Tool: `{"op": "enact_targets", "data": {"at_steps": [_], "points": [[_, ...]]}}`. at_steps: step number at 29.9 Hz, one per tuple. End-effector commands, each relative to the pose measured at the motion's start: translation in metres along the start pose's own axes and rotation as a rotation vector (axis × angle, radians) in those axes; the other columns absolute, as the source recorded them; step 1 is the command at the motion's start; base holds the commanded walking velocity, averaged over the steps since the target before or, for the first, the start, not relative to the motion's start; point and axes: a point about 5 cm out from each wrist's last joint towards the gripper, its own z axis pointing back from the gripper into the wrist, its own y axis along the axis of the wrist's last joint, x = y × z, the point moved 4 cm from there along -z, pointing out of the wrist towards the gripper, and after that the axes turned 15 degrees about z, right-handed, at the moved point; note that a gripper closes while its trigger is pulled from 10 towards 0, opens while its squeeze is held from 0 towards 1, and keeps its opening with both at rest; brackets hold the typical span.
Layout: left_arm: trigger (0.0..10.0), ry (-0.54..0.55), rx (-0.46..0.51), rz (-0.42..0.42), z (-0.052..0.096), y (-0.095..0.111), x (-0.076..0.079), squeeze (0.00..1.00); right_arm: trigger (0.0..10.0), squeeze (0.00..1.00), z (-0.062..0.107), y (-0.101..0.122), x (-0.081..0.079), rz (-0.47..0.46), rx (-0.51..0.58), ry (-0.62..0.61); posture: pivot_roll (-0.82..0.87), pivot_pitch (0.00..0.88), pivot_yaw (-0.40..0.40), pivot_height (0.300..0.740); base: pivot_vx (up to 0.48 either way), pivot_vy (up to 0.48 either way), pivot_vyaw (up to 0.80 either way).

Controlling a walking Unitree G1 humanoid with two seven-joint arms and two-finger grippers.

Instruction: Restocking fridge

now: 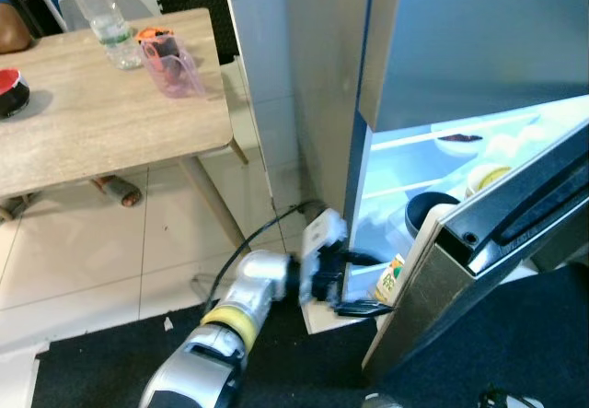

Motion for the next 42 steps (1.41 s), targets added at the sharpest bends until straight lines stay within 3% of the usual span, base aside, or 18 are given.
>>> {"op": "enact_targets", "data": {"at_steps": [1,5,6,7,8,9,12,13,14,17,19,21,26,31,42], "points": [[10.0,0.128,-0.032,0.080,0.016,-0.027,-0.010,0.00,10.0,0.00,0.000,-0.006,-0.003,0.009,-0.023,0.001,-0.13,0.119,0.045,0.740,0.000,0.000,0.00],[10.0,0.355,-0.044,0.242,0.047,-0.072,-0.022,0.00,10.0,0.00,0.001,-0.009,-0.003,0.020,-0.036,0.002,-0.12,0.113,0.040,0.740,0.000,0.000,0.00],[10.0,0.355,-0.044,0.242,0.047,-0.072,-0.022,0.00,10.0,0.00,0.001,-0.009,-0.003,0.020,-0.036,0.002,-0.12,0.113,0.040,0.740,0.000,0.000,0.00],[10.0,0.596,-0.014,0.382,0.079,-0.105,-0.030,0.00,10.0,0.00,0.000,-0.006,-0.004,0.029,-0.033,0.007,-0.11,0.111,0.036,0.740,0.000,0.000,-0.77],[10.0,0.680,-0.002,0.426,0.090,-0.116,-0.032,0.00,10.0,0.00,0.000,-0.004,-0.005,0.028,-0.031,0.008,-0.11,0.111,0.034,0.740,0.000,0.000,-0.77],[10.0,0.680,-0.002,0.426,0.090,-0.116,-0.032,0.00,10.0,0.00,0.000,-0.004,-0.005,0.028,-0.031,0.008,-0.11,0.111,0.034,0.740,0.000,0.000,-0.77],[10.0,0.897,0.051,0.542,0.120,-0.140,-0.034,0.00,10.0,0.00,0.000,-0.002,-0.005,0.030,-0.028,0.010,-0.10,0.107,0.028,0.740,0.000,0.000,-0.77],[10.0,0.897,0.051,0.542,0.120,-0.140,-0.034,0.00,10.0,0.00,0.000,-0.002,-0.005,0.030,-0.028,0.010,-0.10,0.107,0.028,0.740,0.000,0.000,-0.77],[10.0,1.095,0.088,0.627,0.145,-0.159,-0.033,0.00,10.0,0.00,0.000,-0.002,-0.006,0.032,-0.029,0.012,-0.09,0.104,0.026,0.740,0.000,0.000,-0.77],[10.0,1.095,0.088,0.627,0.145,-0.159,-0.033,0.00,10.0,0.00,0.000,-0.002,-0.006,0.032,-0.029,0.012,-0.09,0.104,0.026,0.740,0.000,0.000,-0.77],[10.0,1.225,0.098,0.685,0.158,-0.177,-0.027,0.00,10.0,0.00,0.000,-0.001,-0.007,0.034,-0.029,0.015,-0.09,0.103,0.026,0.740,0.000,0.000,-0.77],[10.0,1.261,0.090,0.716,0.156,-0.188,-0.021,0.00,10.0,0.00,0.000,0.000,-0.008,0.034,-0.028,0.019,-0.09,0.102,0.023,0.740,0.000,0.000,-0.77],[10.0,1.276,0.087,0.737,0.148,-0.193,-0.019,0.00,10.0,0.00,0.000,0.000,-0.010,0.038,-0.028,0.024,-0.08,0.098,0.020,0.740,0.000,0.000,-0.77],[10.0,1.277,0.041,0.702,0.140,-0.191,-0.021,0.00,10.0,0.00,-0.001,0.002,-0.010,0.037,-0.026,0.026,-0.08,0.092,0.023,0.740,0.000,0.000,-0.77],[10.0,1.270,0.016,0.680,0.136,-0.189,-0.023,0.00,10.0,0.00,-0.001,0.003,-0.014,0.034,-0.026,0.035,-0.07,0.083,0.028,0.740,0.000,0.000,-0.77]]}}
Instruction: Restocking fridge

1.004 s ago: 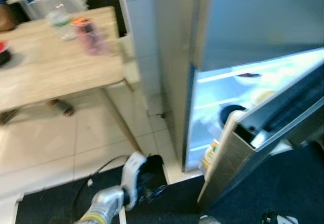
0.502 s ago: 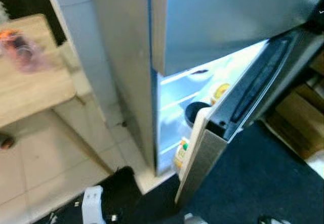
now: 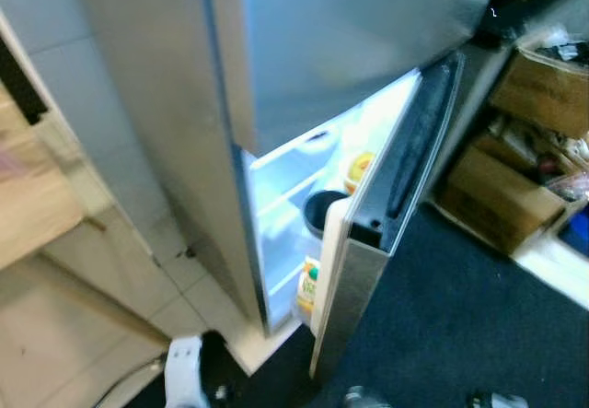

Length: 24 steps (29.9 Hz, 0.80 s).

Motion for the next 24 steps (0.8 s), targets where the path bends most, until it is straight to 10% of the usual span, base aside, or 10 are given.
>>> {"op": "enact_targets", "data": {"at_steps": [1,17,24], "points": [[10.0,-0.002,-0.015,-0.015,0.000,-0.004,0.001,0.00,10.0,0.00,0.000,0.002,0.004,-0.001,0.006,-0.010,-0.07,0.080,0.028,0.740,0.000,0.000,-0.77],[10.0,-0.008,-0.018,-0.011,-0.001,-0.007,0.005,0.00,10.0,0.00,0.000,0.007,0.003,0.001,0.014,-0.006,-0.06,0.072,0.023,0.740,0.000,0.000,-0.77],[10.0,-0.123,0.034,-0.022,-0.008,0.013,0.031,0.00,10.0,0.00,0.000,0.009,0.003,0.000,0.028,0.000,-0.06,0.072,0.023,0.740,0.000,0.000,-0.55]]}}
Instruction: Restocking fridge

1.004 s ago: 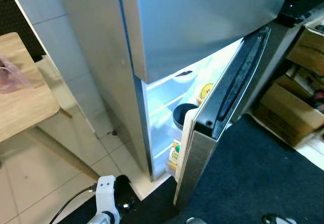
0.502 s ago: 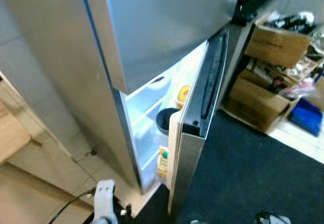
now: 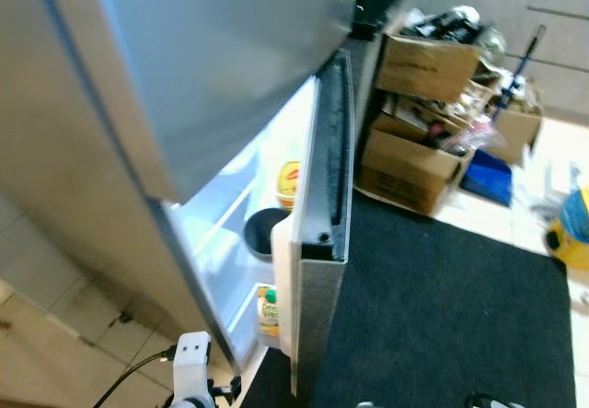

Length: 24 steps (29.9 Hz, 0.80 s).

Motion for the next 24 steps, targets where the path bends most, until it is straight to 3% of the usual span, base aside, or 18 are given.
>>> {"op": "enact_targets", "data": {"at_steps": [1,5,8,19,24], "points": [[10.0,-0.050,0.019,-0.002,-0.003,0.005,0.011,0.00,10.0,0.00,0.000,0.007,0.004,0.000,0.023,-0.011,-0.06,0.072,0.023,0.740,0.000,0.000,0.00],[10.0,-0.153,0.038,0.001,-0.008,0.018,0.032,0.00,10.0,0.00,0.000,0.009,0.004,0.003,0.029,-0.008,-0.06,0.066,0.022,0.740,0.000,-0.222,0.00],[10.0,-0.177,0.037,-0.006,-0.010,0.019,0.038,0.00,10.0,0.00,0.000,0.010,0.005,0.002,0.032,-0.008,-0.06,0.066,0.022,0.740,0.000,-0.460,0.00],[10.0,-0.127,-0.007,0.022,-0.005,0.000,0.024,0.00,10.0,0.00,0.000,0.006,0.003,0.000,0.025,-0.003,-0.06,0.073,0.024,0.740,0.000,-0.042,0.00],[10.0,-0.178,-0.001,0.046,-0.006,0.003,0.032,0.00,10.0,0.00,0.000,0.006,0.002,0.001,0.024,0.000,-0.06,0.073,0.024,0.740,0.000,0.000,0.00]]}}
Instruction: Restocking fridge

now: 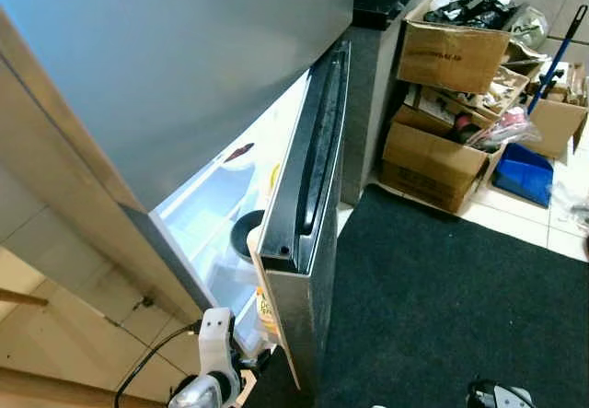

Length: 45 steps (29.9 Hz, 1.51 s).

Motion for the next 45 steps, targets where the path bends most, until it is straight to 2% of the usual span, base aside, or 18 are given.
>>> {"op": "enact_targets", "data": {"at_steps": [1,4,7,9,14,17,26,30,31,32,34,35,37,38,39,40,41,45], "points": [[10.0,-0.032,0.007,0.036,-0.002,0.002,0.005,0.00,10.0,0.00,0.000,-0.005,-0.003,-0.001,-0.013,0.007,-0.06,0.074,0.023,0.740,0.000,0.000,0.00],[10.0,-0.087,0.030,0.035,-0.008,0.013,0.019,0.00,10.0,0.00,0.000,-0.003,-0.003,0.001,-0.010,0.009,-0.06,0.073,0.021,0.740,0.000,0.000,0.00],[10.0,-0.098,0.037,0.024,-0.009,0.016,0.023,0.00,10.0,0.00,0.000,-0.003,-0.003,0.002,-0.009,0.009,-0.06,0.073,0.021,0.740,0.000,0.000,0.00],[10.0,-0.119,0.077,0.019,-0.015,0.029,0.035,0.00,10.0,0.00,0.000,-0.002,-0.002,0.002,-0.008,0.008,-0.06,0.074,0.021,0.740,0.000,0.000,0.00],[10.0,-0.068,0.161,0.055,-0.022,0.051,0.043,0.00,10.0,0.00,0.000,-0.004,-0.001,0.001,-0.010,0.005,-0.06,0.076,0.021,0.740,0.000,0.000,0.00],[10.0,-0.062,0.173,0.055,-0.022,0.054,0.044,0.00,10.0,0.00,0.000,-0.004,-0.001,0.001,-0.012,0.005,-0.06,0.076,0.021,0.740,0.000,0.000,0.00],[10.0,-0.127,0.214,0.077,-0.030,0.062,0.070,0.00,10.0,0.00,0.000,-0.006,-0.002,-0.001,-0.014,0.005,-0.06,0.079,0.025,0.740,0.000,0.000,0.00],[10.0,-0.191,0.181,0.107,-0.032,0.057,0.080,0.00,10.0,0.00,0.000,-0.006,-0.002,0.000,-0.014,0.007,-0.06,0.079,0.023,0.740,0.000,0.000,0.00],[8.0,-0.224,0.165,0.120,-0.032,0.054,0.085,0.00,10.0,0.00,0.000,-0.005,-0.002,0.001,-0.014,0.007,-0.06,0.079,0.023,0.740,0.000,0.000,0.00],[0.0,-0.271,0.145,0.135,-0.033,0.051,0.092,0.00,10.0,0.00,0.000,-0.005,-0.002,0.001,-0.014,0.007,-0.06,0.079,0.023,0.740,0.000,0.000,0.00],[0.0,-0.362,0.097,0.139,-0.033,0.043,0.106,0.00,10.0,0.00,0.000,-0.006,-0.002,0.001,-0.014,0.006,-0.06,0.079,0.023,0.740,0.000,0.000,0.00],[0.0,-0.362,0.097,0.139,-0.033,0.043,0.106,0.00,10.0,0.00,0.000,-0.006,-0.002,0.001,-0.014,0.006,-0.06,0.079,0.023,0.740,0.000,0.000,0.00],[0.0,-0.524,-0.011,0.066,-0.031,0.024,0.135,0.00,10.0,0.00,0.000,-0.006,-0.002,0.001,-0.014,0.005,-0.06,0.079,0.022,0.740,0.000,0.000,0.00],[0.0,-0.524,-0.011,0.066,-0.031,0.024,0.135,0.00,10.0,0.00,0.000,-0.006,-0.002,0.001,-0.014,0.005,-0.06,0.079,0.022,0.740,0.000,0.000,0.00],[0.0,-0.578,-0.051,0.034,-0.030,0.017,0.145,0.00,10.0,0.00,0.000,-0.005,-0.001,0.001,-0.014,0.004,-0.06,0.079,0.022,0.740,0.000,0.000,0.00],[0.0,-0.731,-0.156,-0.050,-0.024,-0.002,0.171,0.00,10.0,0.00,0.000,-0.005,-0.001,0.001,-0.014,0.003,-0.06,0.078,0.020,0.740,0.000,0.000,0.00],[0.0,-0.731,-0.156,-0.050,-0.024,-0.002,0.171,0.00,10.0,0.00,0.000,-0.005,-0.001,0.001,-0.014,0.003,-0.06,0.078,0.020,0.740,0.000,0.000,0.00],[0.0,-1.051,-0.396,-0.231,0.000,-0.041,0.212,0.00,10.0,0.00,0.000,-0.005,-0.001,0.003,-0.014,0.003,-0.07,0.078,0.018,0.740,0.000,0.000,0.00]]}}
